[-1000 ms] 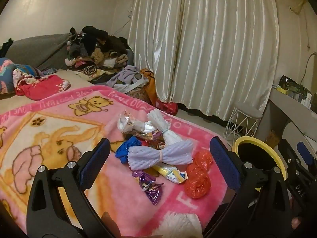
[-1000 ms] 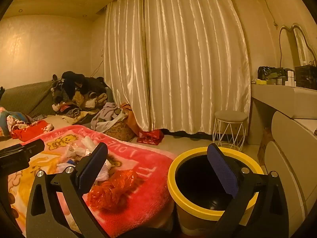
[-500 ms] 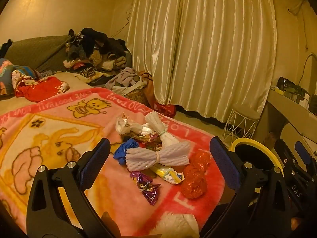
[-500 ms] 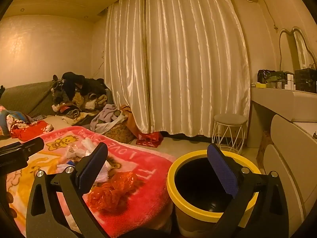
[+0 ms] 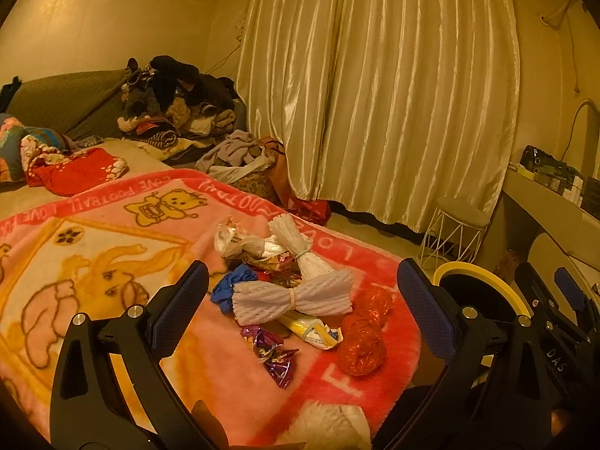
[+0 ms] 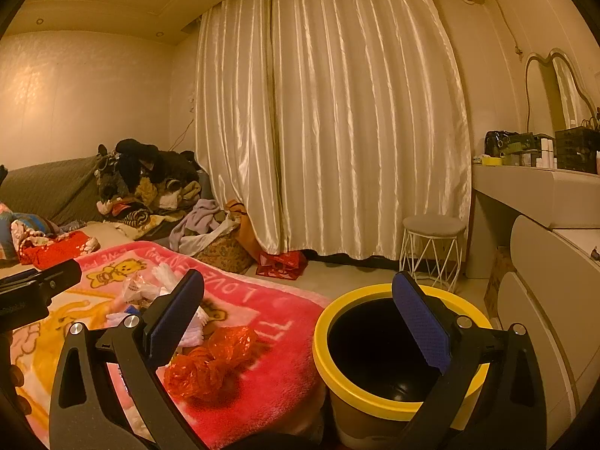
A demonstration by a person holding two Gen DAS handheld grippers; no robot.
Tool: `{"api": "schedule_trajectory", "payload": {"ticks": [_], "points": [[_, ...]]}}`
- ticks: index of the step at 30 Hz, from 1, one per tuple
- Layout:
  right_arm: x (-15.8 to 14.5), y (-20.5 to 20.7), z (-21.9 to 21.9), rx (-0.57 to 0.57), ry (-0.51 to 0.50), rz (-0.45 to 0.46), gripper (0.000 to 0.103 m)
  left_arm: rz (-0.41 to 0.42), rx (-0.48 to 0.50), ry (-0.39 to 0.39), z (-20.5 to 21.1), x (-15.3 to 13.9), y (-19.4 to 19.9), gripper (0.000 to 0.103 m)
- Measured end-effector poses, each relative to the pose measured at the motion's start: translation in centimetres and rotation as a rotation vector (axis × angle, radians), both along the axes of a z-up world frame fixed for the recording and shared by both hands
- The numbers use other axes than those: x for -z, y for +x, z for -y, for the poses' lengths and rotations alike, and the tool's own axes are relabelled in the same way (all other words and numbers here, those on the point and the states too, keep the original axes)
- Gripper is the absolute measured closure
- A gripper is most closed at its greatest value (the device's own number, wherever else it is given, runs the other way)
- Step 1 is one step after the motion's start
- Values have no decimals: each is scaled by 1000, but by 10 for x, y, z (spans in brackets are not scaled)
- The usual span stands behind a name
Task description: Collect trash
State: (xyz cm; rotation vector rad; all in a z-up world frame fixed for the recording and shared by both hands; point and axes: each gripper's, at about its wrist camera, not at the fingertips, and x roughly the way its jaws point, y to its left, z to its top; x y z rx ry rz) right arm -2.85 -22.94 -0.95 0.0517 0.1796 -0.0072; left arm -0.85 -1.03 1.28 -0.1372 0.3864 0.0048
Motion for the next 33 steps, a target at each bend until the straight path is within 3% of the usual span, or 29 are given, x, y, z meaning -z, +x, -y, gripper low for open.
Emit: {"api": "schedule_trajectory", "payload": {"ticks": [33], "points": [[3,0,1,-2,4,-5,6,-4,8,-4,5,-2,-2,10]]}}
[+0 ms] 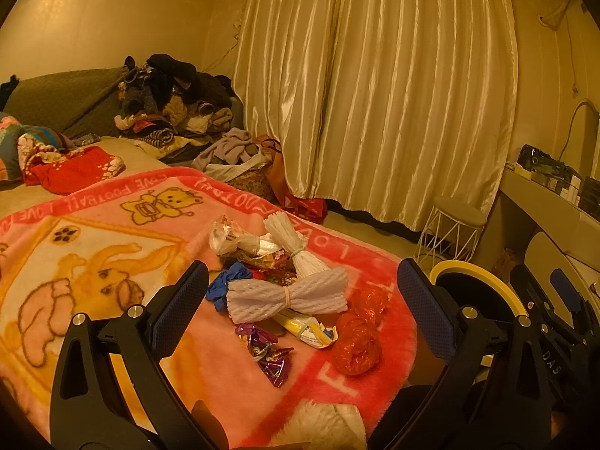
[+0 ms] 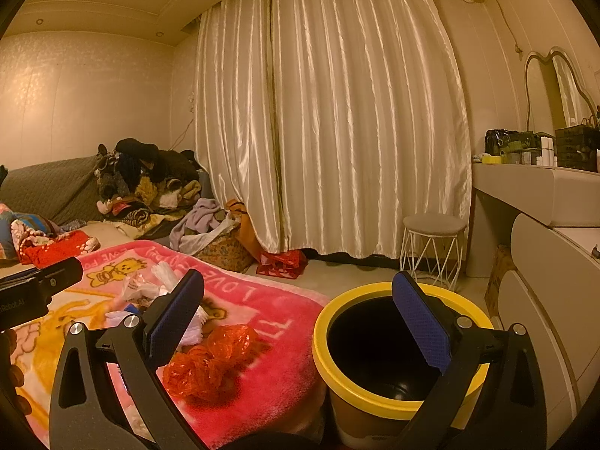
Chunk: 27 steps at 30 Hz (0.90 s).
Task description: Collect trash
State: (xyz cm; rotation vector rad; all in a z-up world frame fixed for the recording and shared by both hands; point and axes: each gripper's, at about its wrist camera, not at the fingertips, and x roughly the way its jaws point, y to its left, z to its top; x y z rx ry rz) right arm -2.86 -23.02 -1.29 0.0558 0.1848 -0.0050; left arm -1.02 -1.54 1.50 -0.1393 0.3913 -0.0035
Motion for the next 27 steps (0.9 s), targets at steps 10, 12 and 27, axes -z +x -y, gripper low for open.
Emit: {"api": "schedule_trajectory", "payload": {"ticks": [10,12,27], "points": [[7,16,-6,-72,12,-58,6,-12,-17,-31,-18,3,14,10],[7,20,-12,-94,3,-67,6,-8,-32,-38,-23,2,17,10],[7,61,-73,-284,-37,-194,6,-16,-107,-122,-83,6,45,10]]}}
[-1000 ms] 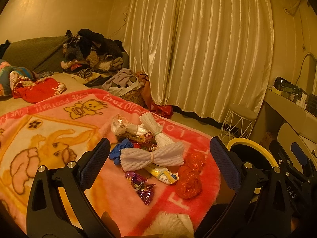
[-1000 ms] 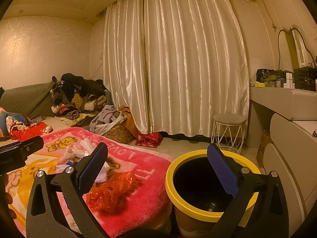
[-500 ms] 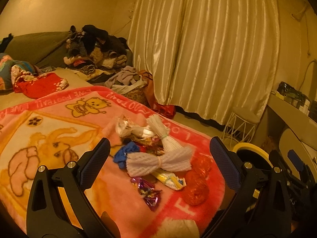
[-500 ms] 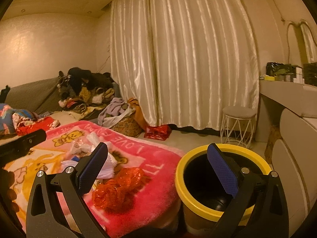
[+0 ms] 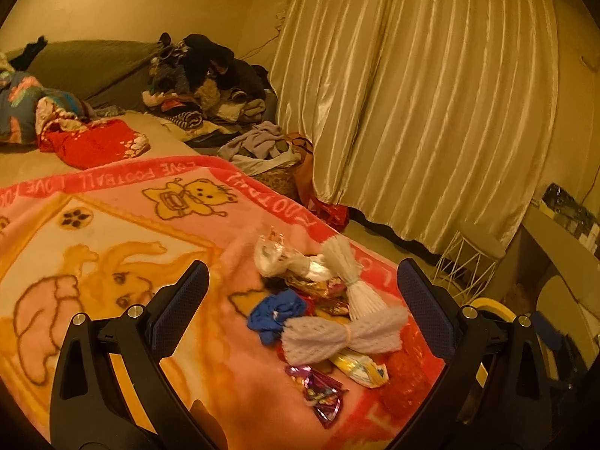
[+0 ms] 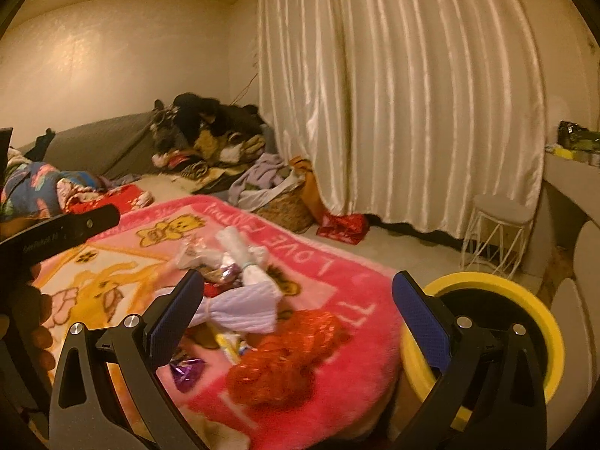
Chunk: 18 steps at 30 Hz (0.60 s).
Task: Collect trash
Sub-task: 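Grasp the white mesh foam sleeve with left tool while right tool grasps red plastic bag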
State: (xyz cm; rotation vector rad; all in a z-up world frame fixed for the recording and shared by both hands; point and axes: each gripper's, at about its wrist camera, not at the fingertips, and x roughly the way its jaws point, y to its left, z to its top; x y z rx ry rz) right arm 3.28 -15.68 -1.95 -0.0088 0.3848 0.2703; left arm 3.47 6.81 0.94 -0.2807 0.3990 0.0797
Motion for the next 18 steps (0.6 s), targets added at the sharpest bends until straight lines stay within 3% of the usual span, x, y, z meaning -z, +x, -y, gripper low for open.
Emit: {"api": "schedule_trajectory", "payload": {"ticks": [4,8,13,18], "points": [[7,13,-14,7,-25,-37,6,-15,3,2,-13,9,9,10],[21,29,-15,47,-23,-98,6,-62,69,-12,-20,28,24,10],[44,58,-5,124,-19,-257,6,-146,133,-32,-18,53,40,11],[64,82,6,154,46,-397,6,-203,205,-36,-7,71,50,25]]}}
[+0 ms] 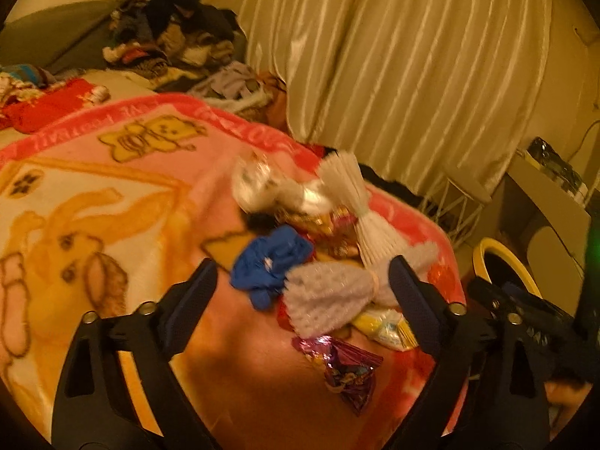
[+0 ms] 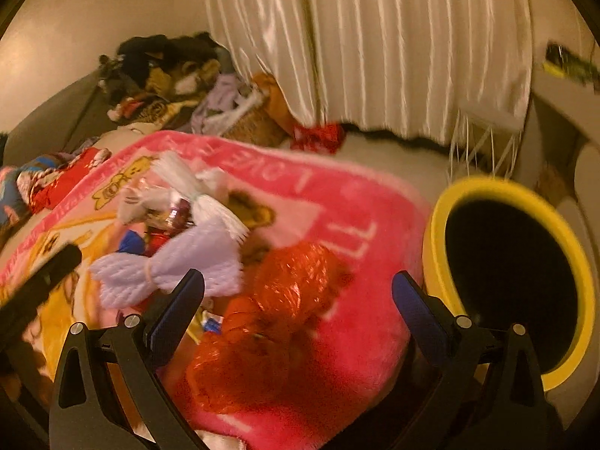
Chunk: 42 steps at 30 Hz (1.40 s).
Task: Collect trash
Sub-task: 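Grasp the white mesh foam sleeve with left tool while right tool grasps red plastic bag, then carry the red bag and white mesh sleeve over the yellow-rimmed bin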
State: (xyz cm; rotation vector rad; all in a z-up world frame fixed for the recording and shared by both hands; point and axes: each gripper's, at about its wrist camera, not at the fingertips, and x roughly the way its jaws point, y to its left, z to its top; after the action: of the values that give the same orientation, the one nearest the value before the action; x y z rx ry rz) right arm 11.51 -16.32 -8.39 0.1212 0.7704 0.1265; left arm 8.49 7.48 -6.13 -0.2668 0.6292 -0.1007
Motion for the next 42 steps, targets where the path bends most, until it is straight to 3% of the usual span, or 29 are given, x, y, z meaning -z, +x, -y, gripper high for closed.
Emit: {"api": "schedule_trajectory", "payload": {"ticks": [2,5,7,9,11,15,18,20,24,33,37,38,41,42], "points": [[5,5,-1,2,6,-35,7,-29,15,-17,2,6,5,37],[13,12,-6,-16,-1,-83,12,-57,37,-33,4,13,9,45],[19,16,-10,-31,-7,-124,21,-65,52,-38,7,15,10,49],[24,20,-11,-45,6,-167,41,-71,76,-32,12,17,9,56],[28,22,-7,-63,58,-195,55,-73,86,-28,15,17,9,65],[24,17,-1,-81,100,-191,78,-74,111,-32,19,15,6,75],[20,12,2,-92,110,-176,88,-62,132,-13,25,12,4,82],[17,9,5,-88,120,-161,92,-51,141,-12,28,10,3,88],[12,6,13,-81,145,-143,98,-29,138,-21,28,2,1,91],[-10,-8,36,-84,202,-43,102,42,149,-32,36,-26,-6,91],[-9,-4,41,-75,231,-88,102,60,148,-35,40,-36,-7,91],[-6,-2,43,-65,249,-111,98,64,147,-35,40,-38,-8,91],[4,1,40,-52,265,-169,51,77,148,-31,42,-44,-11,91],[8,3,39,-52,282,-185,50,80,149,-29,42,-45,-12,91]]}}
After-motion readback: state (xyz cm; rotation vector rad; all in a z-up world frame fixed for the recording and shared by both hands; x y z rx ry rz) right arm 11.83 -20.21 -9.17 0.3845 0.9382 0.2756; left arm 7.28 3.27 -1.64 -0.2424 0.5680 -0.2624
